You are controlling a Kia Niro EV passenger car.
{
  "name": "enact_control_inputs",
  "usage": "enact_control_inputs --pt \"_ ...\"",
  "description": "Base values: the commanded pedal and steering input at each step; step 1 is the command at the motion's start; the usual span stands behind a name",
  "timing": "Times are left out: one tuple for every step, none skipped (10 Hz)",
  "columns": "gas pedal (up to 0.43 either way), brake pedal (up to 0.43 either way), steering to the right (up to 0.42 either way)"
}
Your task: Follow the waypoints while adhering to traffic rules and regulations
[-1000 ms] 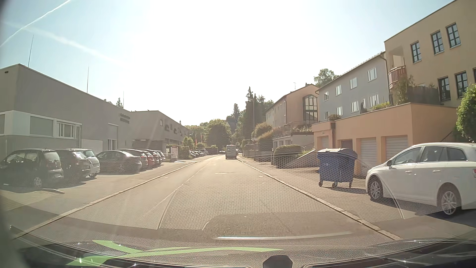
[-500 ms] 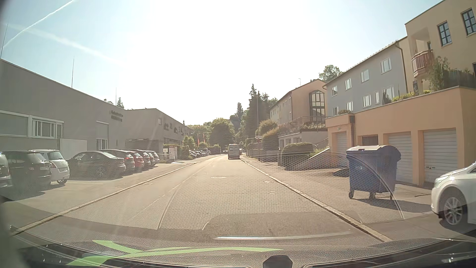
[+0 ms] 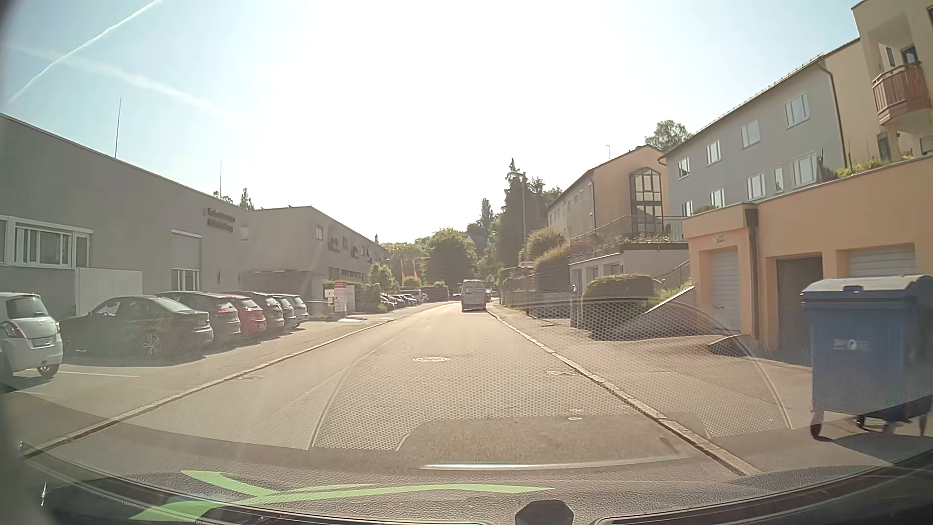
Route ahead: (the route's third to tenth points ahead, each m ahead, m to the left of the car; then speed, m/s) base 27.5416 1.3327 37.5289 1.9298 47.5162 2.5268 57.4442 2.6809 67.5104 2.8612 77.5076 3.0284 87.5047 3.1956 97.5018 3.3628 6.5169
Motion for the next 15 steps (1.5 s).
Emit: enact_control_inputs --pt "0.0 0.0 -0.036" --pt "0.0 0.0 -0.032" --pt "0.0 0.0 -0.028" --pt "0.0 0.0 -0.027" --pt "0.0 0.0 -0.027" --pt "0.0 0.0 -0.027" --pt "0.0 0.0 -0.028" --pt "0.0 0.0 -0.029" --pt "0.0 0.0 -0.029" --pt "0.008 0.0 -0.03" --pt "0.008 0.0 -0.032" --pt "0.008 0.0 -0.035" --pt "0.008 0.0 -0.038" --pt "0.008 0.0 -0.04" --pt "0.008 0.0 -0.04"
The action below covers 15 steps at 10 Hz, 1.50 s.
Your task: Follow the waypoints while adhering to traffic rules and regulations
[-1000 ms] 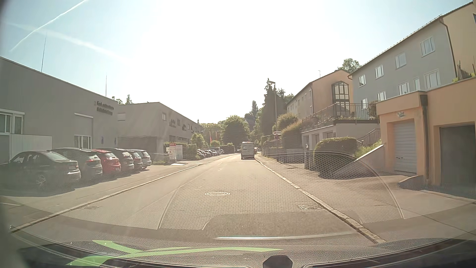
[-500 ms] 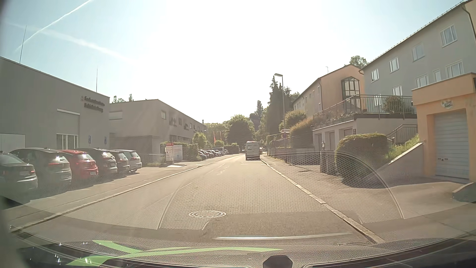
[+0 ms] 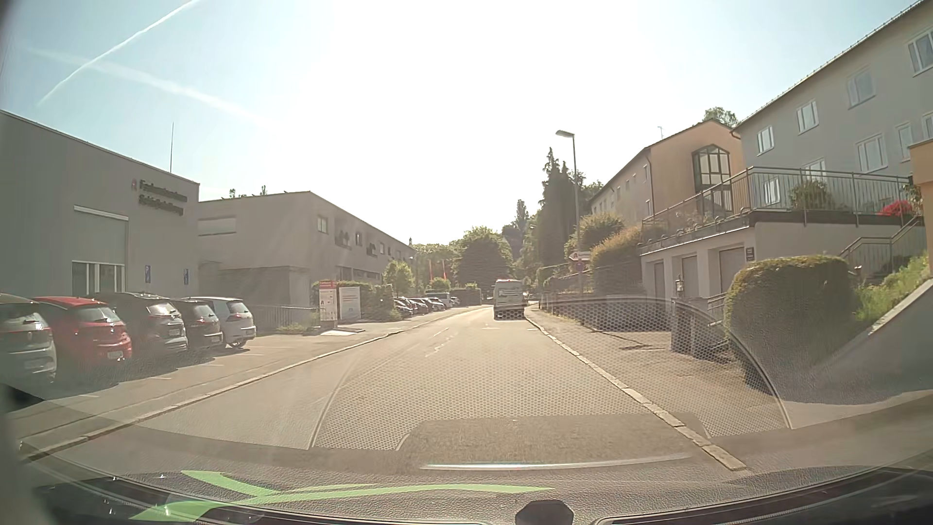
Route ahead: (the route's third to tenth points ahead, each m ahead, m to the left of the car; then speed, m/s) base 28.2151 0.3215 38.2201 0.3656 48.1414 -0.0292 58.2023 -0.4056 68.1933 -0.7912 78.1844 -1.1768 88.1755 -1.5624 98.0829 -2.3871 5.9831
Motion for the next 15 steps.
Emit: enact_control_inputs --pt "0.008 0.0 -0.04" --pt "0.008 0.0 -0.04" --pt "0.008 0.0 -0.04" --pt "0.008 0.0 -0.04" --pt "0.02 0.0 -0.04" --pt "0.028 0.0 -0.042" --pt "0.028 0.0 -0.042" --pt "0.028 0.0 -0.042" --pt "0.028 0.0 -0.041" --pt "0.028 0.0 -0.04" --pt "0.028 0.0 -0.039" --pt "0.028 0.0 -0.037" --pt "0.028 0.0 -0.032" --pt "0.028 0.0 -0.03" --pt "0.028 0.0 -0.029"
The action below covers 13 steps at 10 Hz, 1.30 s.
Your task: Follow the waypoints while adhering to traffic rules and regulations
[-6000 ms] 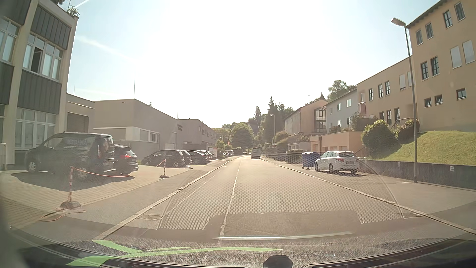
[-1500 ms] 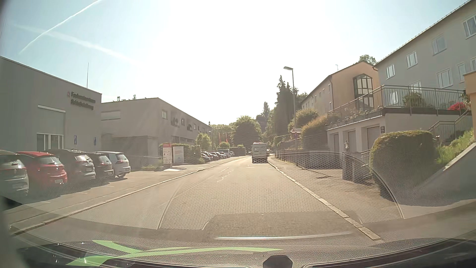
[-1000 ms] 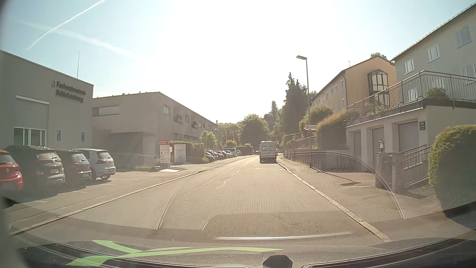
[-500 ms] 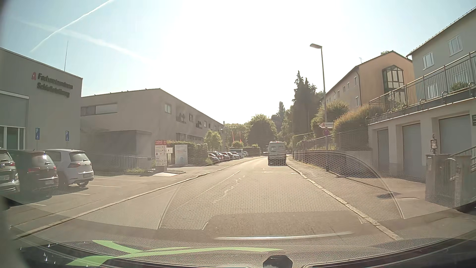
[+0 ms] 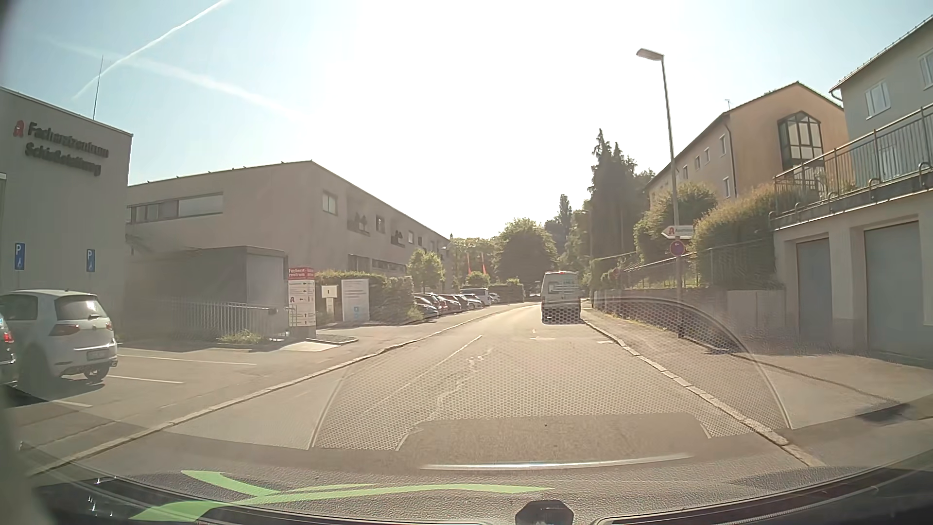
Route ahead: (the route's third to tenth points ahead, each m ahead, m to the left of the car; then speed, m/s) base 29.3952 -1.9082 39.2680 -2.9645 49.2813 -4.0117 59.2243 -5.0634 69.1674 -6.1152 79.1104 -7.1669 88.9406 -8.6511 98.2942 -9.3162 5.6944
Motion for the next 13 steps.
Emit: enact_control_inputs --pt "0.028 0.0 -0.029" --pt "0.039 0.0 -0.027" --pt "0.047 0.0 -0.025" --pt "0.059 0.0 -0.023" --pt "0.067 0.0 -0.019" --pt "0.067 0.0 -0.018" --pt "0.067 0.0 -0.018" --pt "0.067 0.0 -0.016" --pt "0.067 0.0 -0.013" --pt "0.067 0.0 -0.005" --pt "0.067 0.0 -0.003" --pt "0.067 0.0 -0.002" --pt "0.067 0.0 -0.002"
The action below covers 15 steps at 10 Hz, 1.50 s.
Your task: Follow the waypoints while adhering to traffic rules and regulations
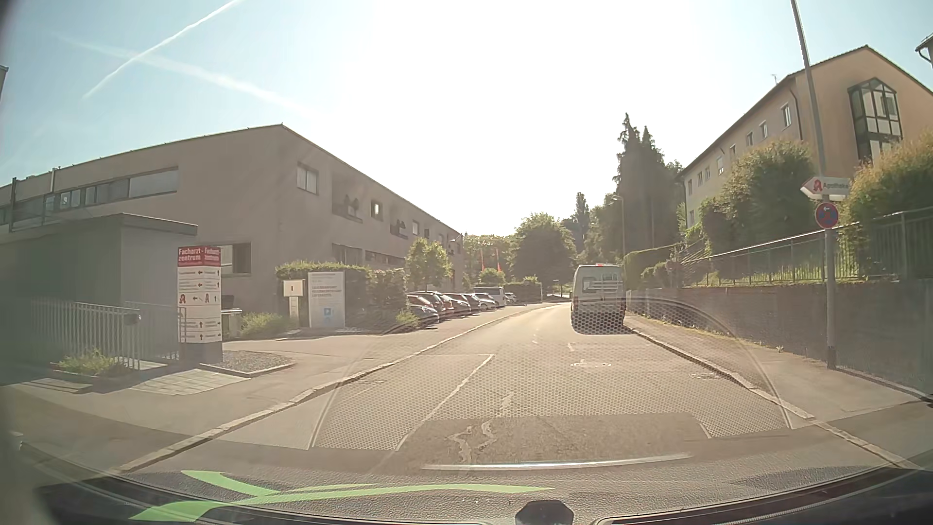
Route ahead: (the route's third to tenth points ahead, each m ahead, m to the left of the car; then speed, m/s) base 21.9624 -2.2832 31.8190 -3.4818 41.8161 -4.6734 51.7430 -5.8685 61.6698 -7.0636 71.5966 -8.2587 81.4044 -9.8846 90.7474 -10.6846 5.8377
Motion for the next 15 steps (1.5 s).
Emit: enact_control_inputs --pt "0.067 0.0 -0.004" --pt "0.067 0.0 -0.006" --pt "0.067 0.0 -0.007" --pt "0.067 0.0 -0.007" --pt "0.067 0.0 -0.007" --pt "0.067 0.0 -0.007" --pt "0.067 0.0 -0.007" --pt "0.067 0.0 -0.008" --pt "0.067 0.0 -0.007" --pt "0.067 0.0 -0.007" --pt "0.067 0.0 -0.007" --pt "0.067 0.0 -0.007" --pt "0.067 0.0 -0.007" --pt "0.067 0.0 -0.007" --pt "0.067 0.0 -0.005"
